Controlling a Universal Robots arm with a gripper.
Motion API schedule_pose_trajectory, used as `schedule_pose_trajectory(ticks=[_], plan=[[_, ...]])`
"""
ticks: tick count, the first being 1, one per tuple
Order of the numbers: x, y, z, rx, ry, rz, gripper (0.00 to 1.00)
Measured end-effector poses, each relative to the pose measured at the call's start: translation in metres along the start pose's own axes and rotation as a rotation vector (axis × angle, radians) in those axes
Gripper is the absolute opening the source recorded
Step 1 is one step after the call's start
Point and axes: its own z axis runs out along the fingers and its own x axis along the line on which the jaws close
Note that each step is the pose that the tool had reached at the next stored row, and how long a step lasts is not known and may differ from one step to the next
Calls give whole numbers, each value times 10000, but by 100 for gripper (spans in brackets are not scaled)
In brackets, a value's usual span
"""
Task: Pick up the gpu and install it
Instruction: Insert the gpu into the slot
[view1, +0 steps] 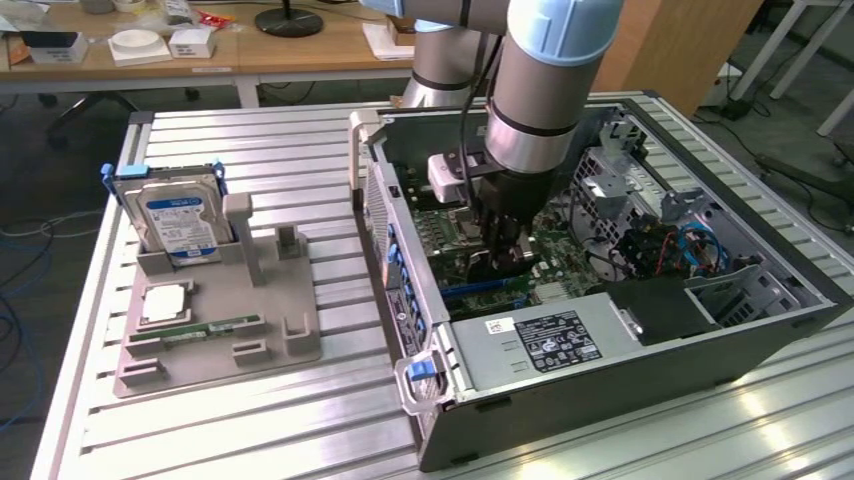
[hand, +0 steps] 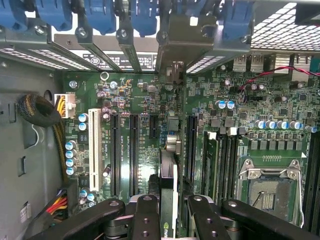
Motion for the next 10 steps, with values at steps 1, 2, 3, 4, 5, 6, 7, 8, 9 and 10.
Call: schedule_pose_trajectory(ticks=[1,2,3,4,5,6,7,8,9,10], plan=[[0,0,0,1,-1,0,26],[0,0,0,0,-1,0,26],[0,-1,1,1,-2,0,26],[-1,-3,3,2,-3,2,26],[-1,-5,4,1,-2,2,26],[-1,-7,4,0,-1,1,26],[-1,-7,4,0,-1,1,26],[-1,-7,4,-1,-1,0,26],[-1,-8,4,-1,-1,0,26],[-1,-8,4,-1,-1,0,26]])
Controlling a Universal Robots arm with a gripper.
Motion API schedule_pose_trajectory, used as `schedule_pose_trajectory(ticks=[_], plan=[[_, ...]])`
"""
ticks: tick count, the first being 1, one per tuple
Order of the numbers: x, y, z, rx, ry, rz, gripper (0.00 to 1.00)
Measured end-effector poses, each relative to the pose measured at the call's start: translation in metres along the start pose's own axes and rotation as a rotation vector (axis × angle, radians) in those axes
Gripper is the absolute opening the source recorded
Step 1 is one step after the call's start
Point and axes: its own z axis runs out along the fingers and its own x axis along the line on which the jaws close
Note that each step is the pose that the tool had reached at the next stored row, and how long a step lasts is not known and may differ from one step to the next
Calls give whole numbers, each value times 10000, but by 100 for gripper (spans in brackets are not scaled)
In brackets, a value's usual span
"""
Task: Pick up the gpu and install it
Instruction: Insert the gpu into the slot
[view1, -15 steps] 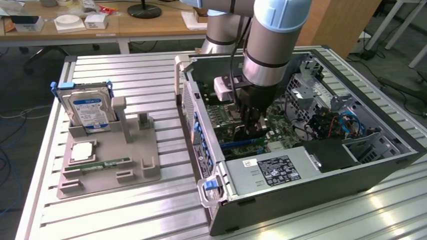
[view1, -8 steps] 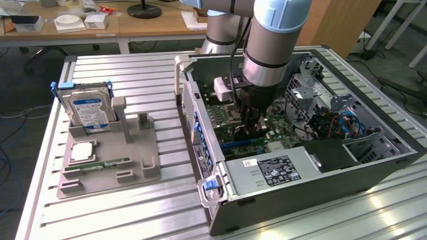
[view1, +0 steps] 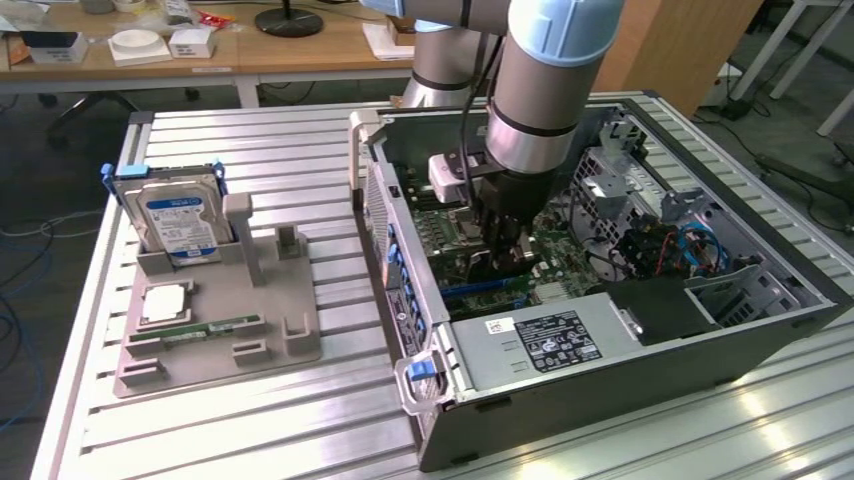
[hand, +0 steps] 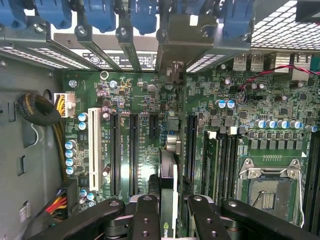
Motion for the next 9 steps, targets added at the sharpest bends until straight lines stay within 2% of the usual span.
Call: schedule_pose_trajectory(ticks=[9], plan=[[-1,-15,3,0,1,11,26]])
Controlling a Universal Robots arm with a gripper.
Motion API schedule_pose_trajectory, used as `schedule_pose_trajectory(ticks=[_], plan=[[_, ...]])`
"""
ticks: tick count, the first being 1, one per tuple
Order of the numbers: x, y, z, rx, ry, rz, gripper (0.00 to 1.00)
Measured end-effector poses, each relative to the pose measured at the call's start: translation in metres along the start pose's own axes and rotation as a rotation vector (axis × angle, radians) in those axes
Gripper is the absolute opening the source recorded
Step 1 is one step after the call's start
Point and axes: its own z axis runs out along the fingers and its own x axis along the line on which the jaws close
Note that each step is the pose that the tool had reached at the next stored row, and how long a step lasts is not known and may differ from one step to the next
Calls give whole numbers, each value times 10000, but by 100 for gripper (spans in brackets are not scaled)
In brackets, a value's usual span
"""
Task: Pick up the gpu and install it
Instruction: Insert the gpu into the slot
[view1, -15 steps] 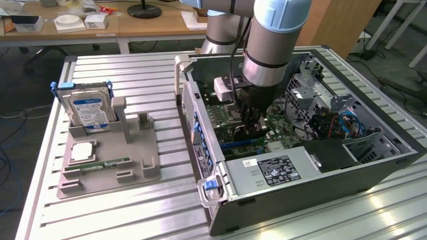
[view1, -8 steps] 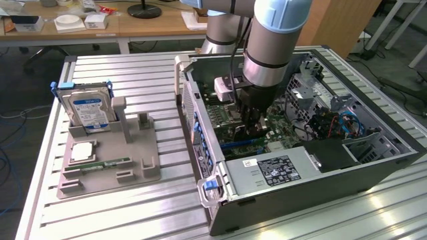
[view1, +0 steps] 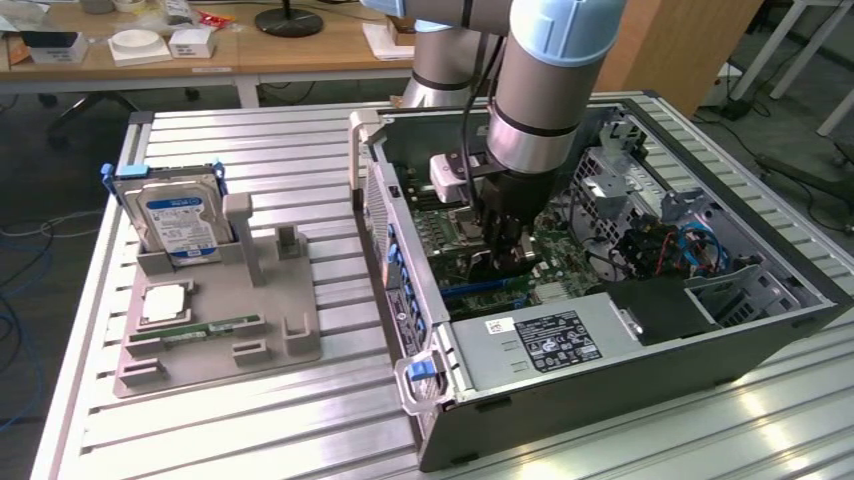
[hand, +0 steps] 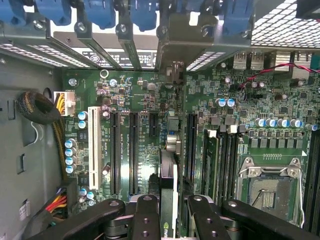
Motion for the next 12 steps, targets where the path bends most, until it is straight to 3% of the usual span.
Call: schedule_pose_trajectory(ticks=[12], plan=[[0,24,2,2,3,47,26]])
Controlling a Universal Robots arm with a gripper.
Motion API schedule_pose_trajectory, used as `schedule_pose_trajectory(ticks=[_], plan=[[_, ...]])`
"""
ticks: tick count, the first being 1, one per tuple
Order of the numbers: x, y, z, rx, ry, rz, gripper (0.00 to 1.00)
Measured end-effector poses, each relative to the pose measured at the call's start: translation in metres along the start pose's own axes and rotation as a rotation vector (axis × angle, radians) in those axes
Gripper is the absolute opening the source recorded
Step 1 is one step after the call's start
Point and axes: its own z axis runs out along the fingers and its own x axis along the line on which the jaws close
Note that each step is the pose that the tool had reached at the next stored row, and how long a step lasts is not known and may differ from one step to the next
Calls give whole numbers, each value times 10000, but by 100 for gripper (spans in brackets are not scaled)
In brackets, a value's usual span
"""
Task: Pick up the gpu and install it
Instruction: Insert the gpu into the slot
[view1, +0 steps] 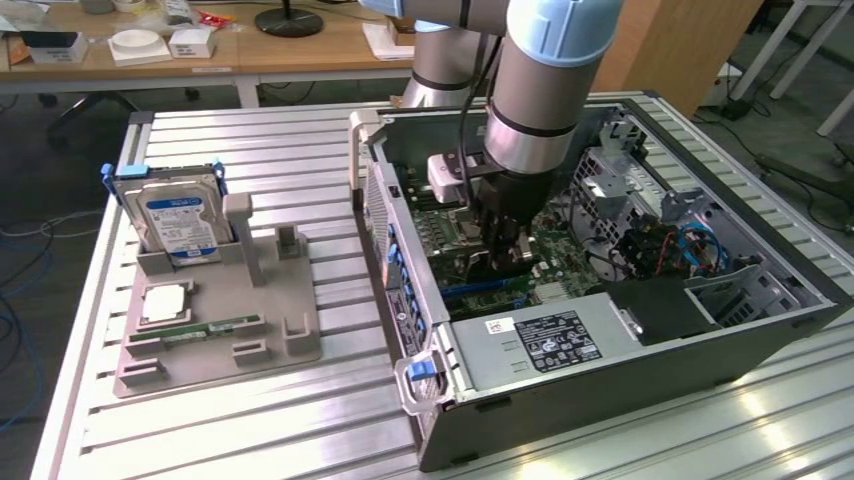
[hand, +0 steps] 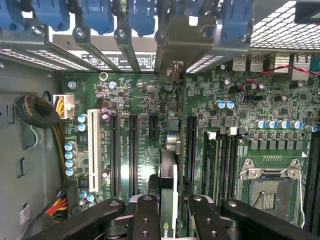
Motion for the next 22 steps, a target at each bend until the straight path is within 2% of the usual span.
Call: schedule_pose_trajectory(ticks=[22], plan=[[-10,18,49,1,-2,11,26]])
